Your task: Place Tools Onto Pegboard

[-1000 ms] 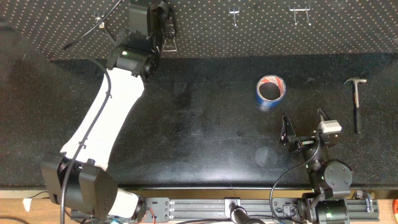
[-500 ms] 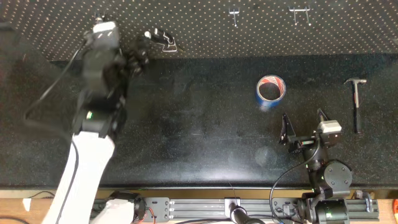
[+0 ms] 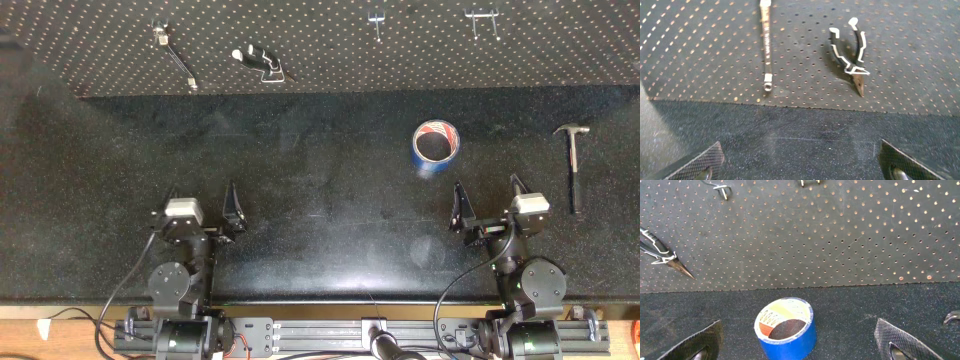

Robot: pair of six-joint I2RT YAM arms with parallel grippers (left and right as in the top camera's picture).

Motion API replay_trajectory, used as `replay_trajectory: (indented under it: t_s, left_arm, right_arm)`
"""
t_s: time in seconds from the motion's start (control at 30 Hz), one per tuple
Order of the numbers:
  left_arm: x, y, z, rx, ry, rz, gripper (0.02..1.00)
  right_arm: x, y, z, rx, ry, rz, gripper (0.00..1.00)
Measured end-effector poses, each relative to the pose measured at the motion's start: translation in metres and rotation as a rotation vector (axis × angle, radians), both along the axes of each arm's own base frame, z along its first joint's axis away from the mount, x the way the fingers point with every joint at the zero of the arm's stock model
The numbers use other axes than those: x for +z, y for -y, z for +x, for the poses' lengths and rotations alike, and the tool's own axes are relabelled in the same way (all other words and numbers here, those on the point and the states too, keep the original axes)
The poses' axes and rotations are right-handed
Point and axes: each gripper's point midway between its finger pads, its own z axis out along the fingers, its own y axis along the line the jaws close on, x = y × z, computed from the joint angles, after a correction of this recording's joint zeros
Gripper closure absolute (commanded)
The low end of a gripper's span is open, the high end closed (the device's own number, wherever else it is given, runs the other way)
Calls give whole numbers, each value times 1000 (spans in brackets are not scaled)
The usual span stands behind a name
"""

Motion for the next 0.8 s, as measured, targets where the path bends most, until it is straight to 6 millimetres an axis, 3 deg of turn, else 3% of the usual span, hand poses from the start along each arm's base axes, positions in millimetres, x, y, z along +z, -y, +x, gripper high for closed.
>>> replay_trajectory:
  t_s: [0.5,0.57,0.6,0.67,0.7,0.77,0.8]
  left_arm:
    - [0,3,0,-19,-1,49,23]
    - [0,3,0,-21,0,49,23]
    - [0,3,0,-23,0,49,23]
    - [0,4,0,-25,1,49,23]
    - [1,4,0,-25,1,49,23]
    - [1,4,0,-25,2,49,23]
    - [1,4,0,-25,3,49,23]
  right_arm:
    - [0,0,0,0,0,1,12]
    - [-7,0,4,-6,-101,48,12]
    - [-7,-6,14,5,-255,49,12]
    - [18,-21,35,43,-474,32,12]
    - [36,-36,56,75,-580,14,14]
    - [31,-61,76,120,-857,-46,14]
    - [33,-75,98,139,-889,-61,14]
